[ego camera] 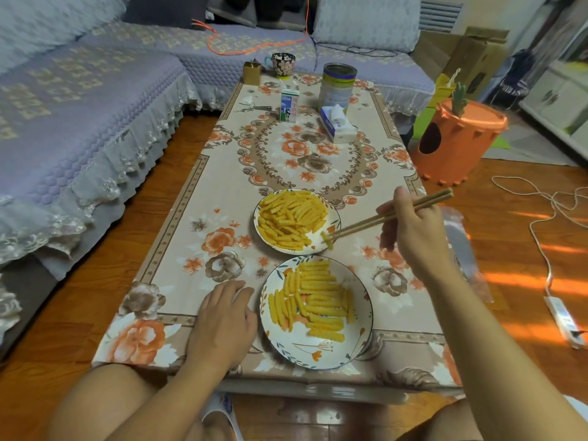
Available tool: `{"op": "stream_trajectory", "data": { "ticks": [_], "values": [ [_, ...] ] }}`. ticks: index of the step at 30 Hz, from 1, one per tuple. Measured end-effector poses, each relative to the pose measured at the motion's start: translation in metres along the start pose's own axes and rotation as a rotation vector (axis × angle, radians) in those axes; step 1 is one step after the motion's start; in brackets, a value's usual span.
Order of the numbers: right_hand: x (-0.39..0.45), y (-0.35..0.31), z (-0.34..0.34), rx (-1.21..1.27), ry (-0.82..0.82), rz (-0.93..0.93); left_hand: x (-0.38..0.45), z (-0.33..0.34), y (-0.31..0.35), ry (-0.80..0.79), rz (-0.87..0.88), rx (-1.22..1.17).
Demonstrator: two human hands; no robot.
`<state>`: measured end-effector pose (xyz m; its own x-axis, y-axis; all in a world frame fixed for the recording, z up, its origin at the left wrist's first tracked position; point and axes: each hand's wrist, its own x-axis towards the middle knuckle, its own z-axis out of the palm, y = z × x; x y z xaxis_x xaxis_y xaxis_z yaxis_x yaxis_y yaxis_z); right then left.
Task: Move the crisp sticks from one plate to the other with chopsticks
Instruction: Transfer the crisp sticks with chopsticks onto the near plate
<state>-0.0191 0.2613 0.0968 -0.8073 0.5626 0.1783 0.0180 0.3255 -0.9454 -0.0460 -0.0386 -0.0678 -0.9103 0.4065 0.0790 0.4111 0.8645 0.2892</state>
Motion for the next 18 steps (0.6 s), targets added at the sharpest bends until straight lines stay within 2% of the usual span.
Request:
{"op": "stream_trajectory", "data": {
  "ticks": [4,7,10,18],
  "values": [
    [-0.039,-0.018,-0.022,-0.167,-0.381,-0.019,0.000,0.000,0.000,-0.012,-0.004,0.004],
    [-0.059,-0.020,-0.022,-0.225,-0.514,-0.046,-0.001,0.001,0.000,-0.016,0.000,0.005],
    [-0.069,-0.018,-0.011,-0.214,-0.511,-0.087,-0.001,0.000,0.000,-0.009,0.001,-0.004],
    [-0.092,-0.006,0.015,-0.231,-0.385,-0.029,-0.002,0.000,0.000,-0.005,-0.002,-0.007]
  ]
}}
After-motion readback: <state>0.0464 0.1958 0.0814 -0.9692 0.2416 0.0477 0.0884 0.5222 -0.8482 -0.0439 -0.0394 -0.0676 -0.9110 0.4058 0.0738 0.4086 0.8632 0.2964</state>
